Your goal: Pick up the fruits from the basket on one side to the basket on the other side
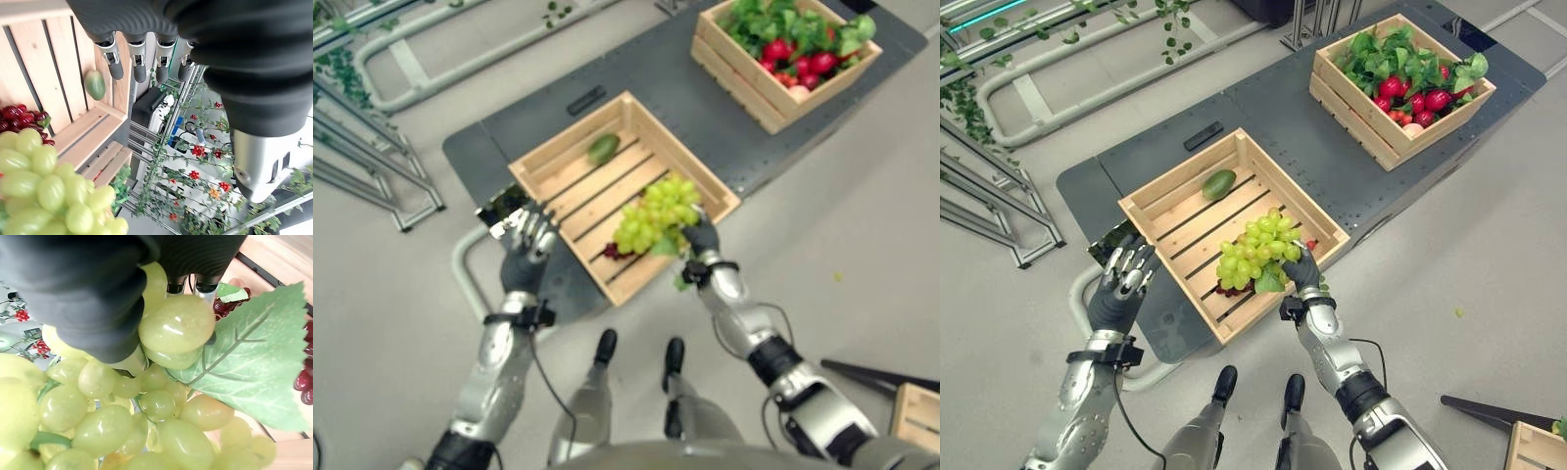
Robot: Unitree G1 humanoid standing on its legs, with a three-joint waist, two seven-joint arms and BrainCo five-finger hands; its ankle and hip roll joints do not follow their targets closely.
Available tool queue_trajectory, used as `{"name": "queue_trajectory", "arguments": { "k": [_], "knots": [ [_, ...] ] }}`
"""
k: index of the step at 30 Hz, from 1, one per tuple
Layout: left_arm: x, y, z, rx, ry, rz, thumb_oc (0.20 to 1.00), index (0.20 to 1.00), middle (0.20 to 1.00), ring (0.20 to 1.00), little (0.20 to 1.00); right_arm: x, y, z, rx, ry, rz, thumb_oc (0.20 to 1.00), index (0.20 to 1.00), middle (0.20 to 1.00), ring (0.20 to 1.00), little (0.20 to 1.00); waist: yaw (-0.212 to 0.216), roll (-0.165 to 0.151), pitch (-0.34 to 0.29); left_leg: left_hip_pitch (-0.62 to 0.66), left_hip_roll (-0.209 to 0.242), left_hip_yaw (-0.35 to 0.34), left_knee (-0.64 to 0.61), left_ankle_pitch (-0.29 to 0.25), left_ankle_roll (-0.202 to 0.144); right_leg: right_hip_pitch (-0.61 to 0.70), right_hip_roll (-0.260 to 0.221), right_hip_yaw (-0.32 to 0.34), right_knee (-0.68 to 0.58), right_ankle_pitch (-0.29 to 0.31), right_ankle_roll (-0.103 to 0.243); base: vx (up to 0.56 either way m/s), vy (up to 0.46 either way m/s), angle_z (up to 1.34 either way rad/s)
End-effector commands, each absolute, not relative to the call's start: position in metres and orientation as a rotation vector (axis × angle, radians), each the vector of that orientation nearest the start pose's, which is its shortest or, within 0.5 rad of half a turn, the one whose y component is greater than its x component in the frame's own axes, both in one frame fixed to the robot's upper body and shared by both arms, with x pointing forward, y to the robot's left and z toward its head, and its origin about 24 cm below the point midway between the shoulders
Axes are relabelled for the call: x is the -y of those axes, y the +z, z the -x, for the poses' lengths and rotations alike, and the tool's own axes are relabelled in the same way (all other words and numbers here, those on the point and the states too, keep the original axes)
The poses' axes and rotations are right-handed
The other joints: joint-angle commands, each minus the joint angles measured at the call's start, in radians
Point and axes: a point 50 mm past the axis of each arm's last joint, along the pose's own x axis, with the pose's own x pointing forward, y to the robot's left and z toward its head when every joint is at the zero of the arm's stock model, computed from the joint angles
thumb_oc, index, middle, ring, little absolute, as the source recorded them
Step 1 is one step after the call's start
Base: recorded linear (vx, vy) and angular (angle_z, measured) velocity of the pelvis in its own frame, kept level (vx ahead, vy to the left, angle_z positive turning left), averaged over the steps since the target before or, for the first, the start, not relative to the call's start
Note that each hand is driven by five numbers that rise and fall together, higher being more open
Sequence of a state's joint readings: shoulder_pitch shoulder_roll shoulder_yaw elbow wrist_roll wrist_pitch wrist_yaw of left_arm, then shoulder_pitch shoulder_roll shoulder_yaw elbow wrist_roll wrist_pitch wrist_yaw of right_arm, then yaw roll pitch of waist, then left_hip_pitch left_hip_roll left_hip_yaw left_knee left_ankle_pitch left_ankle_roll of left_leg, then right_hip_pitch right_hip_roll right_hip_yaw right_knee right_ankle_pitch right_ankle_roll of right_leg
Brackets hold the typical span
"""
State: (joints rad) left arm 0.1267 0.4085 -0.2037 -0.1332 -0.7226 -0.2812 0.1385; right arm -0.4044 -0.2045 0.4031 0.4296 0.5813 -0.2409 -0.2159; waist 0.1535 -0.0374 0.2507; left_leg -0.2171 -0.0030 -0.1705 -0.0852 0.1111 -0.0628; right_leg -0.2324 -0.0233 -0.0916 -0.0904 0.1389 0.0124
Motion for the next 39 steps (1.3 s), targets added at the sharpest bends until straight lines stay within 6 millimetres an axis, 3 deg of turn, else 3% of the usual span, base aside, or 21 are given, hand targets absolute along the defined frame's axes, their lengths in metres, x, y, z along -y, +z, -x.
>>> {"name": "queue_trajectory", "arguments": {
  "k": [1, 2, 3, 4, 5, 6, 7, 8, 9, 10, 13, 14, 17, 18, 21, 24, 25, 31, 39],
  "knots": [
    [-0.204, 0.057, -0.218, 0.15, 0.056, 0.241, 1.0, 1.0, 1.0, 1.0, 1.0, 0.102, 0.093, -0.313, 0.246, 0.144, -0.321, 0.2, 0.2, 0.2, 0.2, 0.2, -0.017, -0.042, -0.077, 0.0, -0.067, -0.043, 0.008, -0.079, 0.065, 0.005, -0.053, -0.006, 0.041, -0.073, 0.096, 0.0, 0.0, 0.0],
    [-0.204, 0.057, -0.218, 0.15, 0.055, 0.241, 1.0, 1.0, 1.0, 1.0, 1.0, 0.103, 0.093, -0.313, 0.246, 0.144, -0.32, 0.2, 0.2, 0.2, 0.2, 0.2, -0.017, -0.042, -0.077, 0.0, -0.067, -0.043, 0.008, -0.079, 0.065, 0.005, -0.053, -0.006, 0.041, -0.073, 0.096, 0.0, 0.0, 0.0],
    [-0.207, 0.036, -0.217, 0.052, 0.082, 0.2, 1.0, 1.0, 1.0, 1.0, 1.0, 0.106, 0.091, -0.311, 0.241, 0.141, -0.31, 0.2, 0.2, 0.2, 0.2, 0.2, -0.02, -0.045, -0.079, 0.003, -0.066, -0.044, 0.007, -0.079, 0.065, 0.007, -0.053, -0.006, 0.043, -0.074, 0.097, 0.0, 0.0, 0.0],
    [-0.209, 0.028, -0.217, 0.017, 0.085, 0.159, 1.0, 1.0, 1.0, 1.0, 1.0, 0.109, 0.091, -0.31, 0.243, 0.137, -0.307, 0.2, 0.2, 0.2, 0.2, 0.2, -0.022, -0.046, -0.08, 0.004, -0.066, -0.044, 0.006, -0.08, 0.065, 0.009, -0.053, -0.006, 0.043, -0.075, 0.097, 0.0, 0.0, 0.0],
    [-0.209, 0.028, -0.217, 0.017, 0.085, 0.159, 1.0, 1.0, 1.0, 1.0, 1.0, 0.109, 0.091, -0.31, 0.243, 0.137, -0.306, 0.2, 0.2, 0.2, 0.2, 0.2, -0.021, -0.046, -0.08, 0.005, -0.066, -0.044, 0.006, -0.08, 0.065, 0.009, -0.053, -0.006, 0.043, -0.075, 0.097, 0.0, 0.0, 0.0],
    [-0.213, 0.001, -0.213, -0.107, 0.122, 0.119, 1.0, 1.0, 1.0, 1.0, 1.0, 0.115, 0.09, -0.306, 0.248, 0.137, -0.298, 0.2, 0.2, 0.2, 0.2, 0.2, -0.027, -0.049, -0.083, 0.008, -0.064, -0.041, 0.006, -0.081, 0.066, 0.011, -0.052, -0.006, 0.049, -0.077, 0.097, 0.0, 0.0, 0.0],
    [-0.213, 0.001, -0.213, -0.107, 0.122, 0.119, 1.0, 1.0, 1.0, 1.0, 1.0, 0.115, 0.09, -0.306, 0.248, 0.137, -0.298, 0.2, 0.2, 0.2, 0.2, 0.2, -0.027, -0.049, -0.083, 0.008, -0.064, -0.041, 0.006, -0.081, 0.066, 0.011, -0.052, -0.006, 0.049, -0.077, 0.097, 0.0, 0.0, 0.0],
    [-0.222, -0.022, -0.21, -0.214, 0.133, -0.047, 1.0, 1.0, 1.0, 1.0, 1.0, 0.122, 0.089, -0.302, 0.25, 0.132, -0.284, 0.2, 0.2, 0.2, 0.2, 0.2, -0.037, -0.056, -0.087, 0.013, -0.063, -0.041, 0.006, -0.081, 0.065, 0.014, -0.051, -0.005, 0.054, -0.081, 0.099, 0.02, 0.009, 0.04],
    [-0.221, -0.023, -0.21, -0.213, 0.133, -0.048, 1.0, 1.0, 1.0, 1.0, 1.0, 0.122, 0.089, -0.302, 0.25, 0.132, -0.284, 0.2, 0.2, 0.2, 0.2, 0.2, -0.036, -0.055, -0.087, 0.014, -0.063, -0.041, 0.006, -0.082, 0.065, 0.014, -0.051, -0.005, 0.054, -0.081, 0.099, 0.02, 0.029, 0.03],
    [-0.227, -0.052, -0.2, -0.36, 0.206, -0.072, 1.0, 1.0, 1.0, 1.0, 1.0, 0.127, 0.088, -0.297, 0.253, 0.131, -0.277, 0.2, 0.2, 0.2, 0.2, 0.2, -0.047, -0.06, -0.091, 0.022, -0.062, -0.038, 0.005, -0.083, 0.066, 0.018, -0.052, -0.003, 0.058, -0.082, 0.1, 0.02, 0.034, 0.0],
    [-0.234, -0.077, -0.189, -0.486, 0.221, -0.247, 1.0, 1.0, 1.0, 1.0, 1.0, 0.136, 0.087, -0.29, 0.264, 0.119, -0.247, 0.2, 0.2, 0.2, 0.2, 0.2, -0.059, -0.067, -0.096, 0.036, -0.065, -0.034, 0.003, -0.087, 0.068, 0.03, -0.051, -0.001, 0.058, -0.083, 0.101, 0.04, 0.04, -0.01],
    [-0.238, -0.093, -0.178, -0.582, 0.248, -0.275, 1.0, 1.0, 1.0, 1.0, 1.0, 0.139, 0.087, -0.288, 0.264, 0.116, -0.238, 0.2, 0.2, 0.2, 0.2, 0.2, -0.065, -0.069, -0.1, 0.041, -0.066, -0.031, 0.001, -0.087, 0.069, 0.034, -0.052, 0.0, 0.058, -0.082, 0.102, 0.03, 0.046, -0.02],
    [-0.241, -0.107, -0.167, -0.666, 0.258, -0.339, 1.0, 1.0, 1.0, 1.0, 1.0, 0.144, 0.087, -0.283, 0.27, 0.113, -0.218, 0.2, 0.2, 0.2, 0.2, 0.2, -0.07, -0.073, -0.103, 0.048, -0.066, -0.028, -0.001, -0.089, 0.071, 0.04, -0.052, 0.002, 0.054, -0.08, 0.104, 0.02, 0.03, -0.02],
    [-0.245, -0.122, -0.149, -0.781, 0.274, -0.374, 1.0, 1.0, 1.0, 1.0, 1.0, 0.15, 0.086, -0.279, 0.271, 0.105, -0.205, 0.2, 0.2, 0.2, 0.2, 0.2, -0.075, -0.076, -0.108, 0.051, -0.067, -0.024, -0.001, -0.089, 0.072, 0.046, -0.053, 0.006, 0.052, -0.078, 0.106, 0.02, 0.045, -0.02],
    [-0.254, -0.143, -0.111, -0.985, 0.313, -0.4, 1.0, 1.0, 1.0, 1.0, 1.0, 0.158, 0.081, -0.273, 0.259, 0.086, -0.188, 0.2, 0.2, 0.2, 0.2, 0.2, -0.081, -0.081, -0.116, 0.064, -0.072, -0.018, -0.002, -0.095, 0.076, 0.056, -0.054, 0.012, 0.049, -0.074, 0.109, 0.02, 0.057, -0.08],
    [-0.258, -0.148, -0.098, -1.05, 0.337, -0.391, 1.0, 1.0, 1.0, 1.0, 1.0, 0.162, 0.08, -0.268, 0.255, 0.089, -0.173, 0.2, 0.2, 0.2, 0.2, 0.2, -0.083, -0.084, -0.121, 0.074, -0.074, -0.014, -0.002, -0.101, 0.08, 0.062, -0.054, 0.018, 0.049, -0.072, 0.111, 0.03, 0.049, -0.14],
    [-0.263, -0.151, -0.083, -1.106, 0.364, -0.394, 1.0, 1.0, 1.0, 1.0, 1.0, 0.167, 0.078, -0.264, 0.247, 0.079, -0.16, 0.2, 0.2, 0.2, 0.2, 0.2, -0.086, -0.086, -0.127, 0.082, -0.078, -0.01, -0.002, -0.105, 0.082, 0.066, -0.055, 0.023, 0.052, -0.071, 0.114, 0.02, 0.062, -0.03],
    [-0.268, -0.15, -0.08, -1.119, 0.381, -0.418, 1.0, 1.0, 1.0, 1.0, 1.0, 0.173, 0.071, -0.252, 0.221, 0.065, -0.163, 0.2, 0.2, 0.2, 0.2, 0.2, -0.099, -0.093, -0.136, 0.103, -0.083, -0.002, -0.002, -0.115, 0.091, 0.074, -0.055, 0.041, 0.068, -0.071, 0.119, 0.01, 0.064, -0.03],
    [-0.27, -0.127, -0.142, -0.883, 0.291, -0.526, 1.0, 1.0, 1.0, 1.0, 1.0, 0.171, 0.059, -0.235, 0.173, 0.075, -0.197, 0.2, 0.2, 0.2, 0.2, 0.2, -0.152, -0.103, -0.119, 0.085, -0.066, 0.046, -0.002, -0.101, 0.097, 0.032, -0.045, 0.098, 0.08, -0.017, 0.143, -0.08, 0.042, -0.19]
  ]
}}
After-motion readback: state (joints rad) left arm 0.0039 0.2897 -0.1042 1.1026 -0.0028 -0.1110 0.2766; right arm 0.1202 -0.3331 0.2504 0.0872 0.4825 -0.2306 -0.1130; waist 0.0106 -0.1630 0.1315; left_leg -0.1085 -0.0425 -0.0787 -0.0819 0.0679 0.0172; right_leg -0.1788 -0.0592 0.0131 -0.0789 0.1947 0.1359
